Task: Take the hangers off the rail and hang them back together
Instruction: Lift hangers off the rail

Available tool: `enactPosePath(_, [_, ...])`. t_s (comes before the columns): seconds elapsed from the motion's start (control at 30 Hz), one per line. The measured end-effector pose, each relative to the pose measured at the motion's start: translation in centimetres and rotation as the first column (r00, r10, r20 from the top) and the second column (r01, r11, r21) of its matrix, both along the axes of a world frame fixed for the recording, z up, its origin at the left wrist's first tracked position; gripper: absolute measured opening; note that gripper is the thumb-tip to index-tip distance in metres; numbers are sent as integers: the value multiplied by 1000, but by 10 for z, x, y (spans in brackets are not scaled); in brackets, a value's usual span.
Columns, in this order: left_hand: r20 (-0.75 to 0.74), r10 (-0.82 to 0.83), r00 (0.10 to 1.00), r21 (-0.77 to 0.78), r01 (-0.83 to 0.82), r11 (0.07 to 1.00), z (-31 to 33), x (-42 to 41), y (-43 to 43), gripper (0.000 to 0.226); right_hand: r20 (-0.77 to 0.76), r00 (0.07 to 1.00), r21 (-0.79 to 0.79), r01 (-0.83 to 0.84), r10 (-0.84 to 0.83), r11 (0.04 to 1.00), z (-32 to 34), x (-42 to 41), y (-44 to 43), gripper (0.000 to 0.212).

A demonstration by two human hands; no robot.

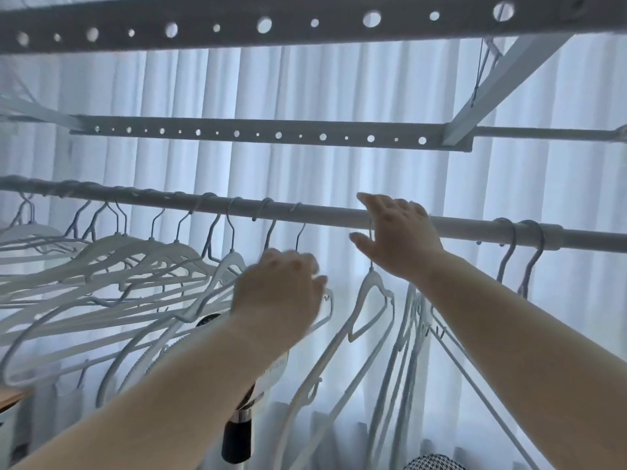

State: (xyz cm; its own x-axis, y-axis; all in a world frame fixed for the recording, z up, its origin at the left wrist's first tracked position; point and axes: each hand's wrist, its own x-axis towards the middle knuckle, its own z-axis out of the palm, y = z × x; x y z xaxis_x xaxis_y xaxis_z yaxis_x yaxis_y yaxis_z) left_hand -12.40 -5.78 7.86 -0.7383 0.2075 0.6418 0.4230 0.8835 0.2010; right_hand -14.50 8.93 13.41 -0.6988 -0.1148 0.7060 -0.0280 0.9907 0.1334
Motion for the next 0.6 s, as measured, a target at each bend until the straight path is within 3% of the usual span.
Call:
enactPosePath(0.07, [-89, 85, 992, 5, -84, 996, -5, -7, -20, 33, 21, 1000, 26, 5, -5, 1000, -1, -3, -4, 54])
enactPosePath(0.13, [-54, 148, 987, -15, -149, 989, -11, -12, -36, 32, 21, 1000, 29, 7, -7, 1000, 0, -6, -5, 48])
enactPosePath(0.27, [-2, 277, 961, -231, -270, 935, -21, -20, -43, 33, 3, 1000, -1, -1, 1, 1000, 2, -8, -1, 37])
enactPosePath(0.4, [123, 304, 945, -261, -265, 928, -27, -33, -41, 28, 1, 1000, -21, 3, -3, 1000, 2, -8, 4, 34])
enactPosePath(0.6, [115, 221, 968, -185, -198, 963, -25, -47, -35, 17, 10, 1000, -5, -1, 1, 1000, 2, -4, 13, 37])
